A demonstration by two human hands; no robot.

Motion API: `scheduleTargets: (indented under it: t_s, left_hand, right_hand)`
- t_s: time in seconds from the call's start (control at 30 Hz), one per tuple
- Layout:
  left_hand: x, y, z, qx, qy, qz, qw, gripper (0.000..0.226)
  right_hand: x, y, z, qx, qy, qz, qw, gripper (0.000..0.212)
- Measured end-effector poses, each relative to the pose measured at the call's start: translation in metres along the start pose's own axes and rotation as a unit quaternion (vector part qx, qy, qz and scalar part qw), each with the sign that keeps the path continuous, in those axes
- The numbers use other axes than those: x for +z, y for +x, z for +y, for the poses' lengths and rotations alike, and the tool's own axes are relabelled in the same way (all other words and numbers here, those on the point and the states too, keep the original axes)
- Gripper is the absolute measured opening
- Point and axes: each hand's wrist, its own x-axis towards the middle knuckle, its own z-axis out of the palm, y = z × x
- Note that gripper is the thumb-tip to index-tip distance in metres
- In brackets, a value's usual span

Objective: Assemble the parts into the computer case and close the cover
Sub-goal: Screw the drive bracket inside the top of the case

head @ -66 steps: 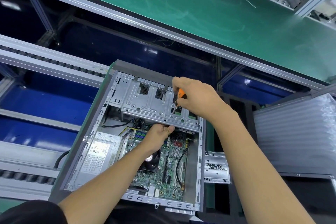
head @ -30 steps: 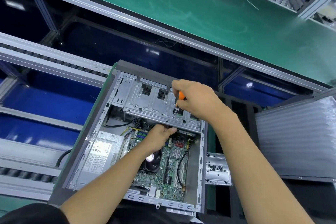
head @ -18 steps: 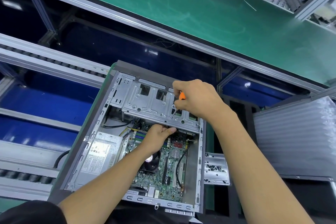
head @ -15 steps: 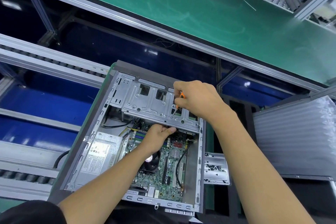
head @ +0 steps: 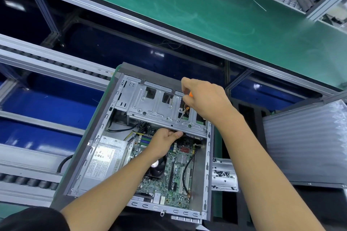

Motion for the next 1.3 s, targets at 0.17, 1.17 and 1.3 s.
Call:
scheduleTargets:
  t_s: [0.17, 1.17, 1.3]
  left_hand:
    - [0.0, 0.0, -0.001, 0.001, 0.0, 0.0, 1.0, 0.061]
    - [0.001, 0.001, -0.003, 0.004, -0.014, -0.001, 1.0, 0.058]
    - [0.0, 0.001, -0.004, -0.004, -0.009, 0.004, 1.0, 0.063]
  right_hand:
    - [-0.008, -0.001, 0.003, -0.047, 0.095, -0.078, 0.991, 0.035]
    - [-0.011, -0.006, 0.014, -0.023, 0.115, -0.068, 0.991, 0.026]
    - [-0.008, -0.004, 0.016, -0.026, 0.064, -0.056, 0.996, 0.025]
